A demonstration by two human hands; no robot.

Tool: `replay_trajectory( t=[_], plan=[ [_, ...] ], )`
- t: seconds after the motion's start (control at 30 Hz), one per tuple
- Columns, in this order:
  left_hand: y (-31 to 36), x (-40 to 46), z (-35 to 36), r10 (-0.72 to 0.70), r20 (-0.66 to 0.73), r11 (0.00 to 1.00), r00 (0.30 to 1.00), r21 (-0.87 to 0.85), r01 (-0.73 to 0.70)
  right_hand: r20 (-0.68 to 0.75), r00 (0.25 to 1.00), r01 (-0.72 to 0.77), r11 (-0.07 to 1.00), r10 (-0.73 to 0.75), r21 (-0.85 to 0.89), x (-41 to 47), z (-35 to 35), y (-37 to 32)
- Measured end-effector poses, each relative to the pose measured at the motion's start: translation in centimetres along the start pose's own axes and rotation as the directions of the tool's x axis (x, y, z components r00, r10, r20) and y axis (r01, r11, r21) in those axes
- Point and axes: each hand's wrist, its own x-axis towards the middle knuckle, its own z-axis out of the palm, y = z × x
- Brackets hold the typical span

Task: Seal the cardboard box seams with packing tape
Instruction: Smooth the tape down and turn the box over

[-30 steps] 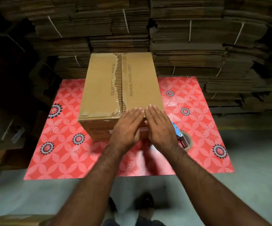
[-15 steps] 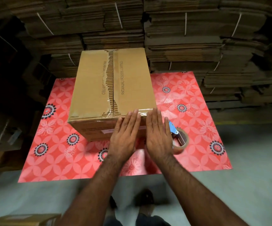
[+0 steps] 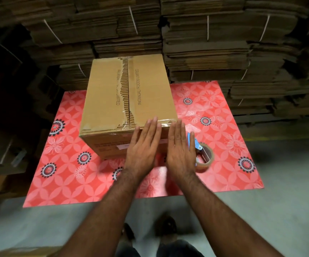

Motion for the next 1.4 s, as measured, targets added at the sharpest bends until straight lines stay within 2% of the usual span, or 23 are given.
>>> replay_trajectory(
  t=[0.1,0.17,0.23,0.27,0.3,0.37,0.43,0.47,0.6,0.7,0.87,1.03,1.1,1.17,1.23,1.3,1.4],
  plan=[
    [-0.7,0.0,0.2,0.034,0.009,0.999,0.999,-0.018,-0.034,0.073,0.997,0.023,0.998,-0.018,-0.064,-0.3,1.8,1.2],
    [-0.8,-0.1,-0.3,0.052,0.009,0.995,0.999,-0.086,-0.051,0.040,0.998,0.054,0.998,-0.055,0.011,-1.2,1.0,1.2],
    [-0.6,0.3,-0.8,0.042,-0.034,0.980,0.999,-0.194,-0.048,-0.056,0.998,0.044,0.983,-0.034,0.178,-2.1,-0.1,1.0],
    [-0.4,1.0,-1.0,0.041,-0.062,0.967,0.997,-0.250,-0.055,-0.089,0.996,0.029,0.934,0.003,0.356,-1.5,-0.9,0.8],
    [-0.2,1.9,-1.0,0.044,-0.085,0.950,0.995,-0.305,-0.068,-0.109,0.992,0.003,0.842,0.067,0.540,-0.4,-1.4,0.9],
    [0.1,3.4,-1.0,0.035,-0.095,0.913,0.995,-0.402,-0.071,-0.003,0.978,-0.123,0.585,0.210,0.801,1.8,-2.3,0.9],
    [0.2,4.2,-0.9,0.007,-0.081,0.881,0.997,-0.471,-0.045,0.144,0.959,-0.239,0.420,0.244,0.875,3.3,-2.9,0.9],
    [0.2,4.4,-0.8,0.007,-0.076,0.870,0.997,-0.491,-0.044,0.180,0.950,-0.273,0.401,0.253,0.875,3.6,-3.0,0.8],
    [-0.3,4.4,-0.7,0.017,-0.103,0.849,0.994,-0.524,-0.069,0.224,0.949,-0.308,0.507,0.221,0.805,3.0,-2.8,1.3],
    [-0.5,4.6,-1.4,-0.007,-0.048,0.804,0.999,-0.594,-0.023,0.291,0.937,-0.348,0.561,0.192,0.751,2.1,-2.8,2.0],
    [-0.5,4.9,-2.0,-0.011,0.002,0.782,1.000,-0.623,0.010,0.183,0.962,-0.267,0.567,0.202,0.779,2.9,-4.0,1.9],
    [-0.6,5.2,-2.1,-0.024,0.039,0.777,0.999,-0.628,0.043,0.258,0.956,-0.282,0.660,0.135,0.696,4.1,-3.5,2.2],
    [-0.5,5.3,-2.4,-0.058,0.060,0.749,0.997,-0.657,0.083,0.269,0.961,-0.247,0.648,0.068,0.720,4.6,-3.8,3.6],
    [-0.4,5.4,-2.8,-0.076,0.073,0.727,0.994,-0.679,0.105,0.238,0.971,-0.165,0.668,-0.018,0.725,5.2,-4.1,5.0],
    [-0.3,5.4,-2.9,-0.092,0.079,0.731,0.993,-0.672,0.121,0.161,0.984,-0.050,0.743,-0.078,0.667,5.5,-3.7,5.8],
    [-0.3,5.1,-2.5,-0.094,0.064,0.742,0.994,-0.661,0.112,0.089,0.992,0.011,0.788,-0.084,0.615,5.2,-3.2,5.6],
    [-0.4,5.0,-1.5,-0.065,0.021,0.764,0.998,-0.642,0.063,0.007,0.997,0.056,0.797,-0.075,0.601,4.7,-2.6,5.4]
  ],
)
